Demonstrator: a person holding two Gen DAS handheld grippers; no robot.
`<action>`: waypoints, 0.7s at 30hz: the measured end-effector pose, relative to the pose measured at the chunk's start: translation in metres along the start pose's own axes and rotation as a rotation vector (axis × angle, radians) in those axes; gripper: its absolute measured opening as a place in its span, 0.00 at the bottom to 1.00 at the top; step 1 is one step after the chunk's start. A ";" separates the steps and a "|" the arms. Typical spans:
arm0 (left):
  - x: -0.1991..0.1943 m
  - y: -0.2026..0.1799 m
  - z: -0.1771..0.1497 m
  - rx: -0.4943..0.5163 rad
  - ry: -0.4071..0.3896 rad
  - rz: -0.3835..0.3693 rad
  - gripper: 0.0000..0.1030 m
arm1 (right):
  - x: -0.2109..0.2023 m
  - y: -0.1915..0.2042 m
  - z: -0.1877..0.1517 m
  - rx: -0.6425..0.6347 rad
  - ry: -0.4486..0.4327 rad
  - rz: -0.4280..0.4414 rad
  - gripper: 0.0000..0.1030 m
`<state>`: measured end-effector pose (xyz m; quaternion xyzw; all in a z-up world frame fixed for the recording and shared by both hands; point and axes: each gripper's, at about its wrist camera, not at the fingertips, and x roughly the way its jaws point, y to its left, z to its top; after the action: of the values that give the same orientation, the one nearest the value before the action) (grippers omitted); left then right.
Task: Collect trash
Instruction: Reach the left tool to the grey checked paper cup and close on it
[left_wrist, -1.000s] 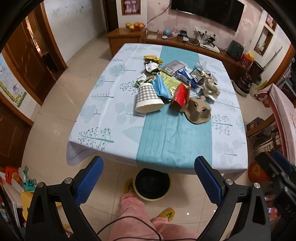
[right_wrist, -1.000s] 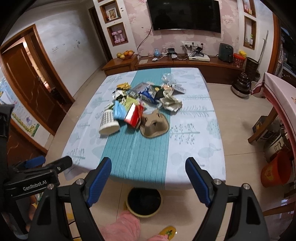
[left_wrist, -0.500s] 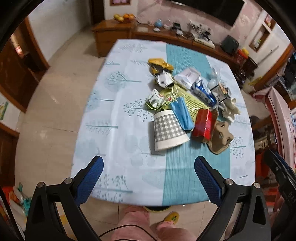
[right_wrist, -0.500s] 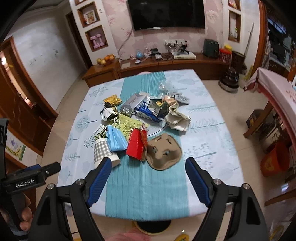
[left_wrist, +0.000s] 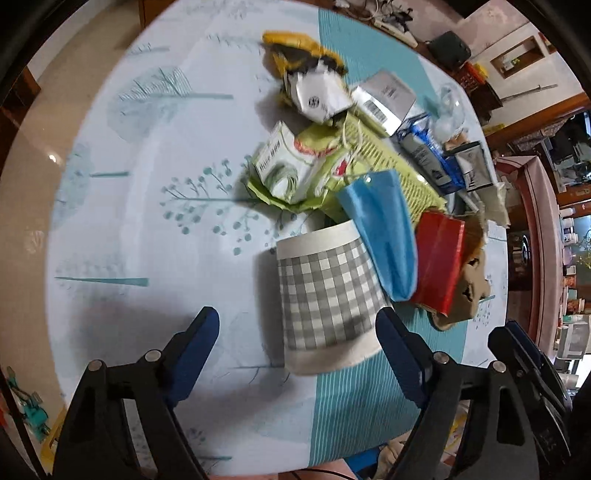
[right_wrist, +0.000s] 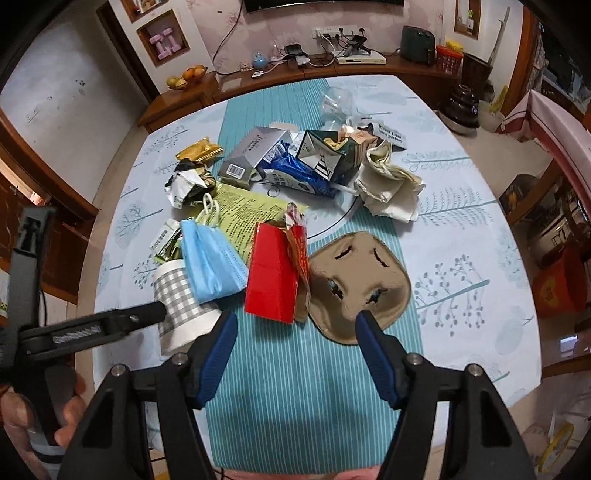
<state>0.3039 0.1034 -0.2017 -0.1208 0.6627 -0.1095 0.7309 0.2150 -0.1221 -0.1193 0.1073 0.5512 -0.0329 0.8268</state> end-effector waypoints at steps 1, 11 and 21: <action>0.006 -0.001 0.000 0.000 0.010 -0.006 0.83 | 0.002 0.000 0.001 0.005 0.003 0.001 0.65; 0.037 -0.013 0.004 -0.019 0.064 -0.075 0.68 | 0.018 -0.004 0.005 0.022 0.021 -0.003 0.64; 0.024 -0.017 0.005 -0.008 0.024 -0.089 0.34 | 0.020 0.001 0.013 0.002 0.020 0.043 0.64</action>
<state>0.3116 0.0799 -0.2188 -0.1516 0.6660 -0.1408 0.7167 0.2351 -0.1229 -0.1329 0.1202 0.5568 -0.0145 0.8218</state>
